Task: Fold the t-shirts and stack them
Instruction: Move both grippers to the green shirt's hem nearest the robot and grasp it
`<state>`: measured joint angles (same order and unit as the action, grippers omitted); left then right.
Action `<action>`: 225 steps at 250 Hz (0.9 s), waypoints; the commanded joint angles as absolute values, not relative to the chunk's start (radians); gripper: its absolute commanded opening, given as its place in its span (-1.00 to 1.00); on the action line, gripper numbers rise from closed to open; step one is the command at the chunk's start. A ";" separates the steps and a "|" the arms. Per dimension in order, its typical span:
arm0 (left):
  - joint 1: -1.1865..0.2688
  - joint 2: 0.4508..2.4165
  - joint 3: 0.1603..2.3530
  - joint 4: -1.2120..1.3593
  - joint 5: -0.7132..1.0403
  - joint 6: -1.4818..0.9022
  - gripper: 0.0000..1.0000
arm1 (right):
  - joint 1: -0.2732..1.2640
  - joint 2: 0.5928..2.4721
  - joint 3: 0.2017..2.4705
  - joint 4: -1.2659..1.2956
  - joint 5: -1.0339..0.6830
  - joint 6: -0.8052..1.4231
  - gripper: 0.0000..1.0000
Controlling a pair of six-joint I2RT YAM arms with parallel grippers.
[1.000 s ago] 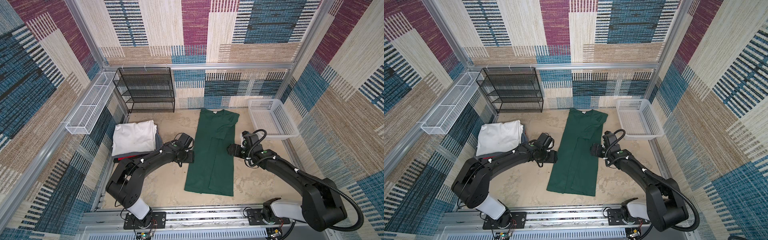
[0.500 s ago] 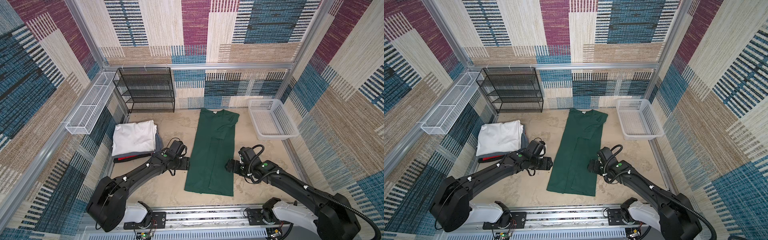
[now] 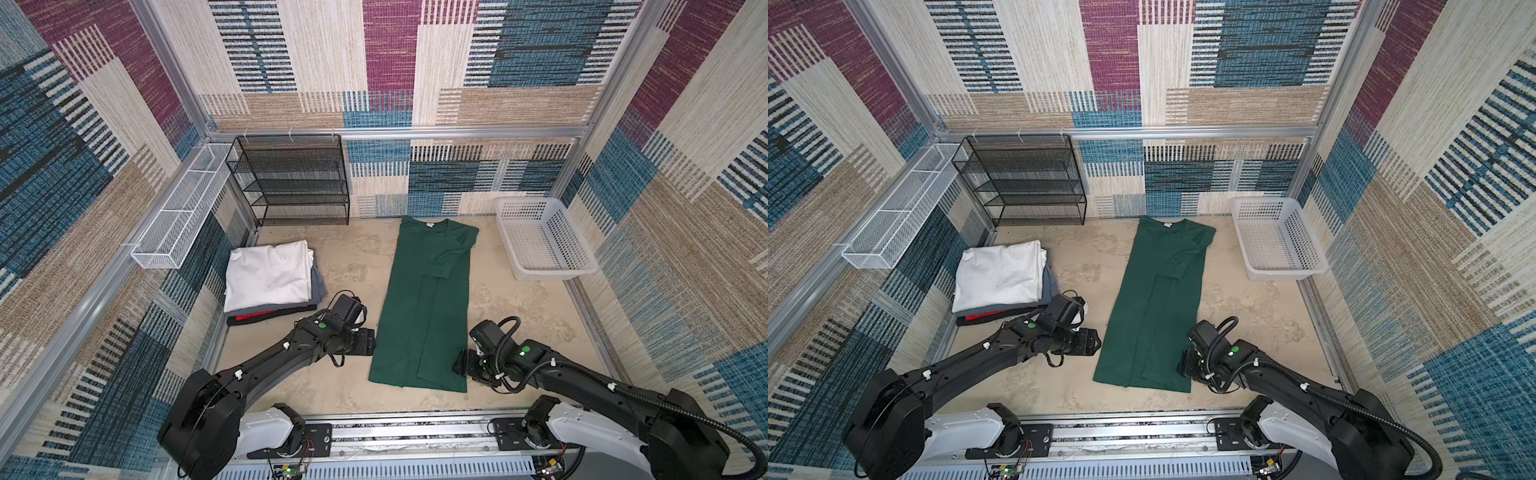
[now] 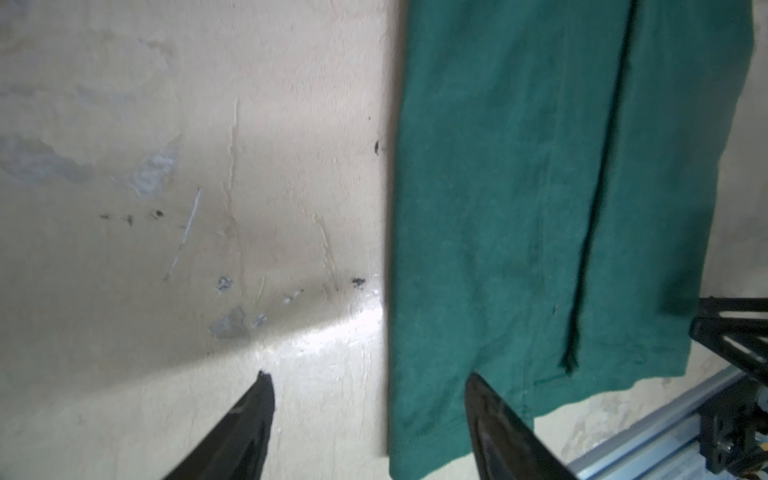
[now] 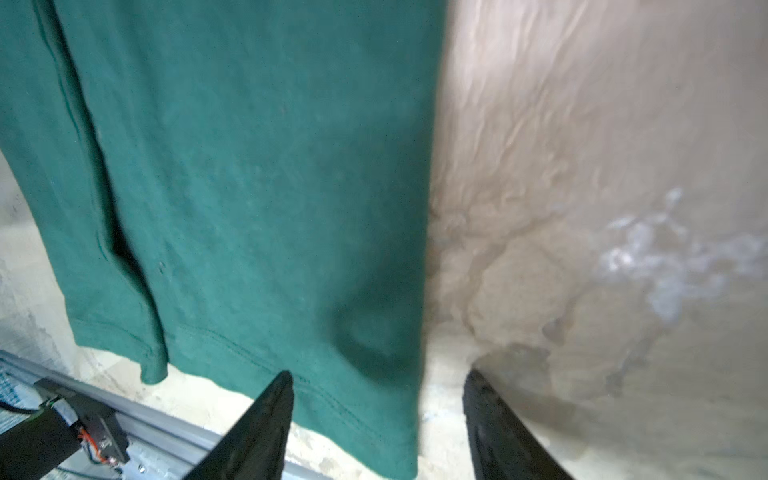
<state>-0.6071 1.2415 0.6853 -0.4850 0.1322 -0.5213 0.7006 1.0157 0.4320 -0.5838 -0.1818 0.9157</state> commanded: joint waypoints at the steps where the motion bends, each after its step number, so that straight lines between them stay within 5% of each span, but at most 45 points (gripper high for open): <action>1: -0.614 1.193 0.640 -0.459 0.195 -0.576 0.47 | 0.720 1.030 0.404 -0.556 -0.242 0.951 0.18; 19: -0.624 1.146 0.587 -0.410 0.225 -0.623 0.47 | 0.735 1.047 0.381 -0.528 -0.280 0.969 0.03; 225: -0.725 1.138 0.466 -0.409 0.210 -0.682 0.37 | 0.745 0.922 0.321 -0.670 -0.240 0.968 -0.06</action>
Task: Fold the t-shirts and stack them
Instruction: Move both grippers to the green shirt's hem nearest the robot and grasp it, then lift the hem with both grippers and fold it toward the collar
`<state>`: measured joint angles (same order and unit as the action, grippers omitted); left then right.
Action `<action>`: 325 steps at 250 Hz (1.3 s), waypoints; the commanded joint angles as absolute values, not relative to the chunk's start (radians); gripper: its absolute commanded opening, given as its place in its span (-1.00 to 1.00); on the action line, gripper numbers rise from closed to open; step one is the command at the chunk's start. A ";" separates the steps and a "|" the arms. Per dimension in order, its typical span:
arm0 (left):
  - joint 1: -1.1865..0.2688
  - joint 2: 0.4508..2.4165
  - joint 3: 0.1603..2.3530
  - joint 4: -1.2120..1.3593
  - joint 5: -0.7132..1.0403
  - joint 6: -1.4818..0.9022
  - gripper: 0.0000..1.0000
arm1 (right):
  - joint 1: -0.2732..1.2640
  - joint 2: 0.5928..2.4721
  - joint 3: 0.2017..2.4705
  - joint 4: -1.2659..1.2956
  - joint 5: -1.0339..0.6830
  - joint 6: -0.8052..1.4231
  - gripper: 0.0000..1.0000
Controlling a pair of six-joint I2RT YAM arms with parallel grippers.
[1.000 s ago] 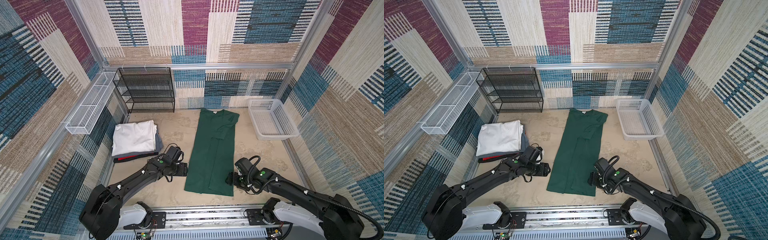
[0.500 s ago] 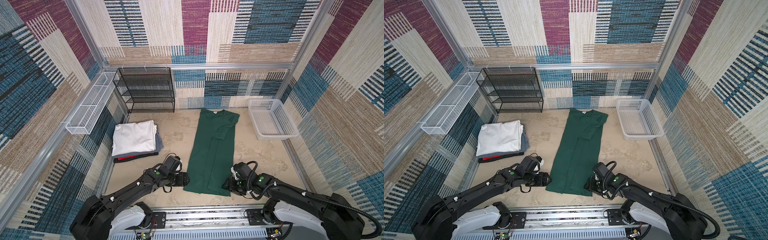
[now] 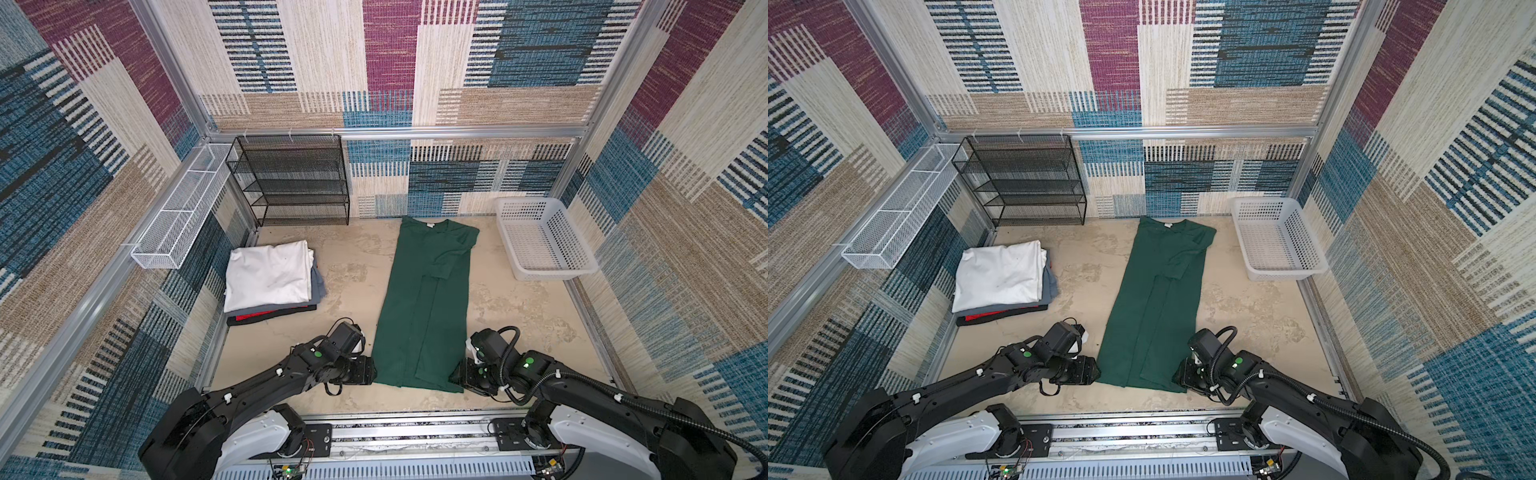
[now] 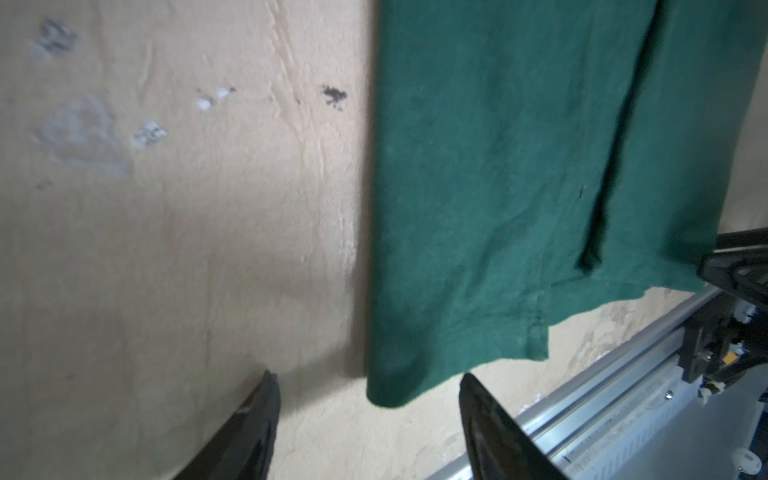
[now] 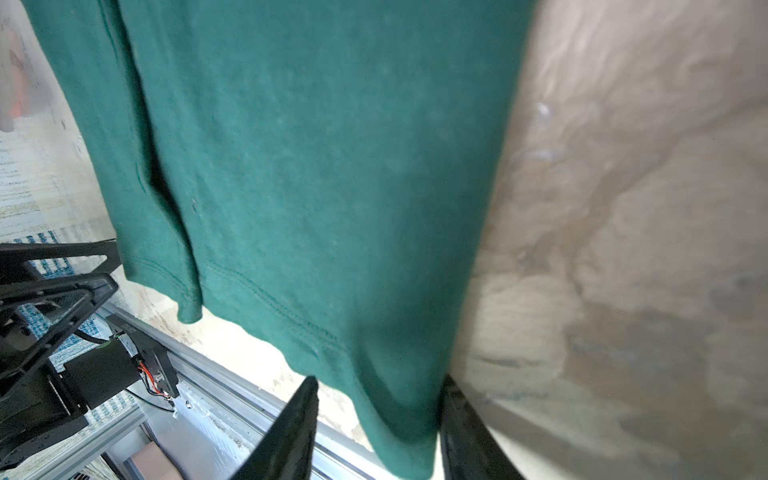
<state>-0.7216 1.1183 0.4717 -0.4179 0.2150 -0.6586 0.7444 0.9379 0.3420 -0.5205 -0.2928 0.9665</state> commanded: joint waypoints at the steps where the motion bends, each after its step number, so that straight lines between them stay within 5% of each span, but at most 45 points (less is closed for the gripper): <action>1: -0.726 1.139 0.466 -0.409 0.210 -0.682 0.37 | 0.746 0.922 0.321 -0.670 -0.241 0.968 -0.07; 63: -0.741 1.182 0.421 -0.345 0.192 -0.709 0.17 | 0.750 0.896 0.294 -0.629 -0.258 0.966 -0.28; 126: -0.755 1.224 0.407 -0.292 0.214 -0.730 -0.68 | 0.750 0.863 0.329 -0.571 -0.289 0.898 -1.00; 151: -0.758 1.211 0.423 -0.316 0.205 -0.726 -1.00 | 0.750 0.865 0.336 -0.567 -0.285 0.894 -1.00; 325: -0.758 1.214 0.686 -0.368 0.139 -0.659 -1.00 | 0.749 0.763 0.346 -0.382 -0.260 0.931 -1.00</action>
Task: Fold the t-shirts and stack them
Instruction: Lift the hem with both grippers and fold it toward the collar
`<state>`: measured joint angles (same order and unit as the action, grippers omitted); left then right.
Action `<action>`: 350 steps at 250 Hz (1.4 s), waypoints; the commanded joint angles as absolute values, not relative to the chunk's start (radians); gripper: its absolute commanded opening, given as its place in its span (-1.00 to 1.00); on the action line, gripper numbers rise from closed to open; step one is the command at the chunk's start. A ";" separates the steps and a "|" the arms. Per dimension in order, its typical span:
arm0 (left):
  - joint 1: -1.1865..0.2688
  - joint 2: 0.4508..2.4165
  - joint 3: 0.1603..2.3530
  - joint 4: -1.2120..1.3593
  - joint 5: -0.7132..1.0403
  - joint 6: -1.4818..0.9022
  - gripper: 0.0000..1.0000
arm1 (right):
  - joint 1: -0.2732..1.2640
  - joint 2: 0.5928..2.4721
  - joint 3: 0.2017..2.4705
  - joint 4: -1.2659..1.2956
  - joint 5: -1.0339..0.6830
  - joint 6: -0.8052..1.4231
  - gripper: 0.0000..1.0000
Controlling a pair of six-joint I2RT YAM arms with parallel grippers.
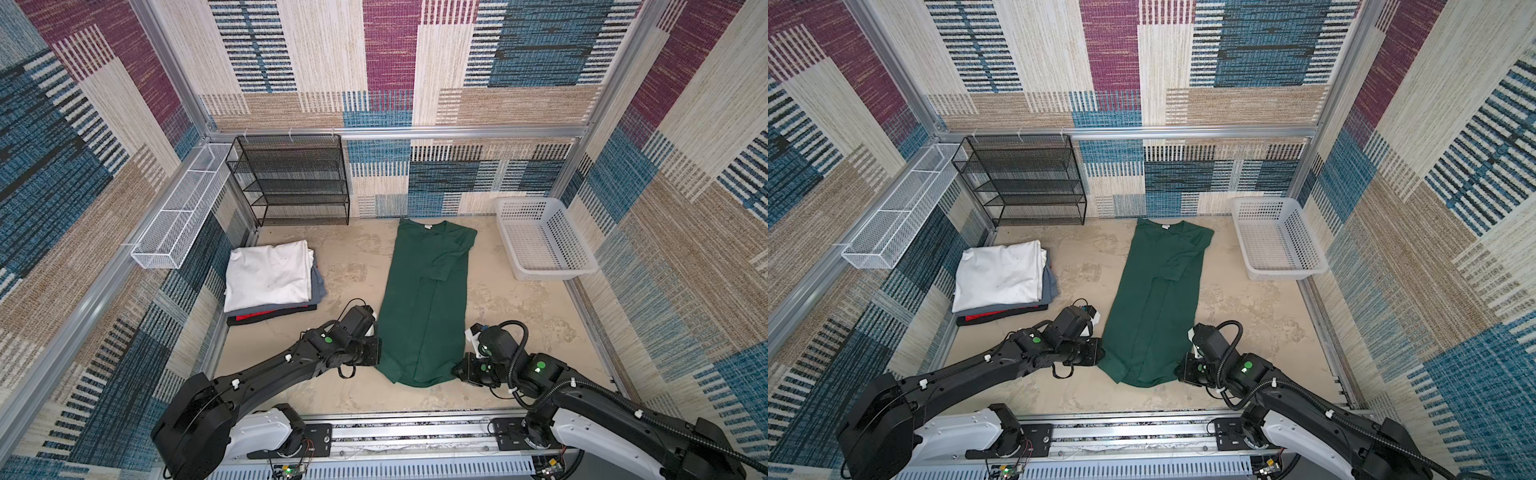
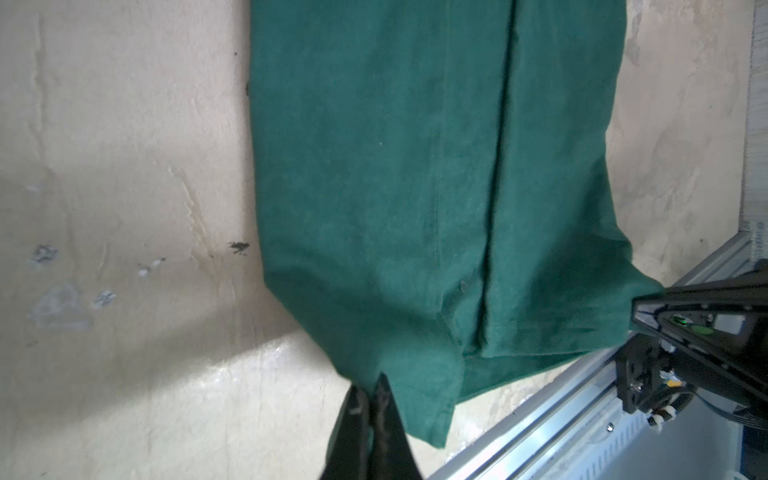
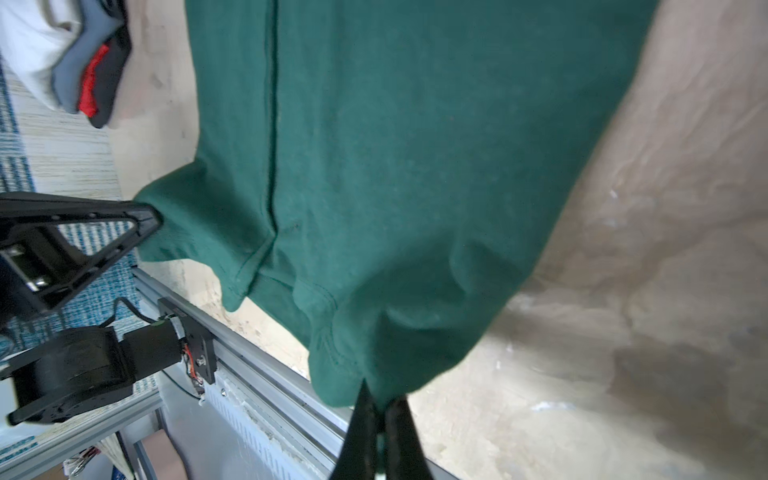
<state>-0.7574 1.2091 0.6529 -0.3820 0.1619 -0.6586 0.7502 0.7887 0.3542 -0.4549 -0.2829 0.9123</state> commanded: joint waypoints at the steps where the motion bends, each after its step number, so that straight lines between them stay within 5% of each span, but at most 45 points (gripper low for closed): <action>1: -0.758 1.215 0.687 -0.369 0.139 -0.659 -1.00 | 0.749 0.763 0.347 -0.382 -0.259 0.931 -1.00; 117: -0.752 1.287 0.795 -0.379 0.060 -0.659 -1.00 | 0.734 0.910 0.405 -0.329 -0.119 0.953 -1.00; 252: -0.662 1.513 1.025 -0.377 0.067 -0.598 -1.00 | 0.467 1.109 0.483 -0.168 -0.209 0.829 -1.00; 350: -0.578 1.704 1.250 -0.382 0.088 -0.525 -1.00 | 0.360 1.244 0.625 -0.124 -0.111 0.737 -1.00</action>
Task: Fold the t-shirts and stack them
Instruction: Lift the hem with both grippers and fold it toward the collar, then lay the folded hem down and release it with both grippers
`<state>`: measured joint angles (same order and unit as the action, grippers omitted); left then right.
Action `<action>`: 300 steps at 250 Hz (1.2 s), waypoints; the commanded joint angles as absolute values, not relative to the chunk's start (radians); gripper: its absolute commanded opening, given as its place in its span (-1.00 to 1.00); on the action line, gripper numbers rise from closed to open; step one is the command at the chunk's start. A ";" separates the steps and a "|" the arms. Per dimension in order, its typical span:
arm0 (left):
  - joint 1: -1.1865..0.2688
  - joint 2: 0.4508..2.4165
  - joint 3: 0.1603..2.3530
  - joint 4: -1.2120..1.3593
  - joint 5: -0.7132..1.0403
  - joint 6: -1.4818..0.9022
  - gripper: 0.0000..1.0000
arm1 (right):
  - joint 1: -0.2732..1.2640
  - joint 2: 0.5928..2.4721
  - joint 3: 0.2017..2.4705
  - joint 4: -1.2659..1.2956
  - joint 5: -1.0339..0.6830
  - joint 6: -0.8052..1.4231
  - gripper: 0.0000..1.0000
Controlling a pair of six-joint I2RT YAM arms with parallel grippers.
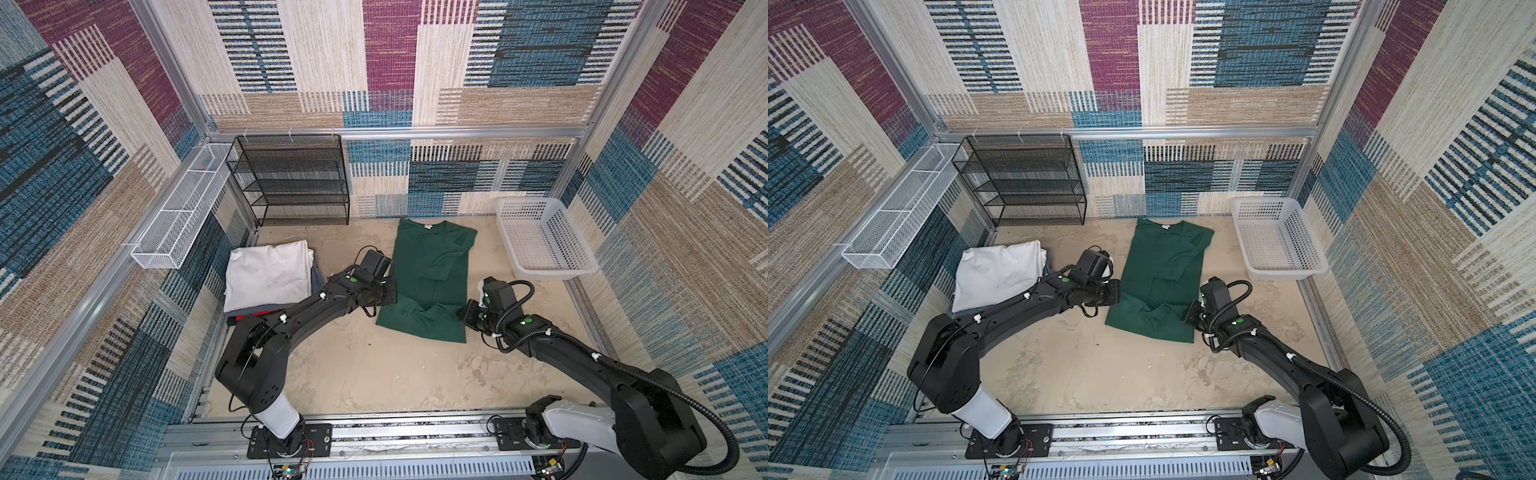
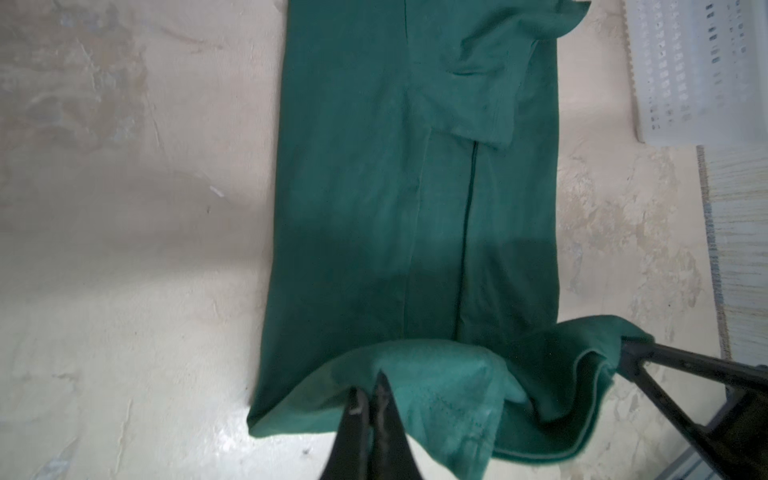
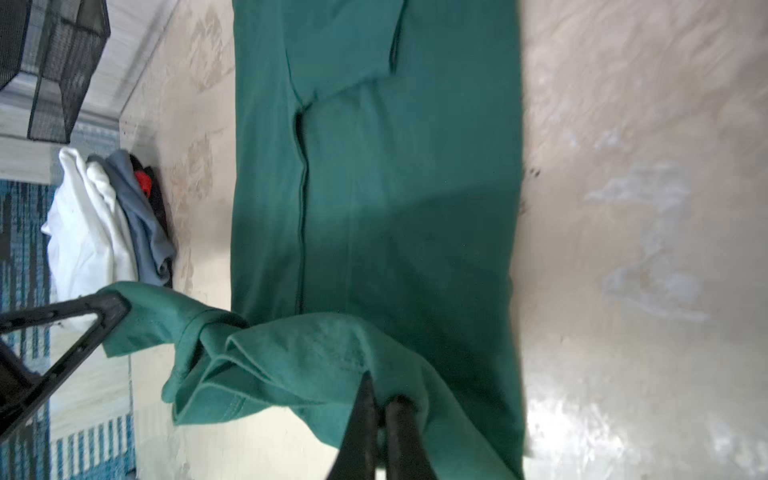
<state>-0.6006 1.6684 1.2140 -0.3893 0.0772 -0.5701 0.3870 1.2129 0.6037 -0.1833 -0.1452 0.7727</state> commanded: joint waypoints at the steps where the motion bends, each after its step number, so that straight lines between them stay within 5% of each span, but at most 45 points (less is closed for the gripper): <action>1: -0.577 1.706 1.252 -0.380 0.089 -0.525 -1.00 | 0.358 1.246 0.626 -0.124 -0.110 0.737 -1.00; 268: -0.496 2.024 1.606 -0.377 0.190 -0.472 -1.00 | 0.262 1.471 0.820 -0.082 -0.076 0.655 -1.00; 275: -0.493 2.038 1.619 -0.372 0.199 -0.475 -1.00 | 0.258 1.484 0.833 -0.089 -0.081 0.647 -0.84; 300: -0.482 2.088 1.692 -0.385 0.242 -0.465 0.33 | 0.252 1.537 0.882 -0.138 -0.060 0.601 -0.17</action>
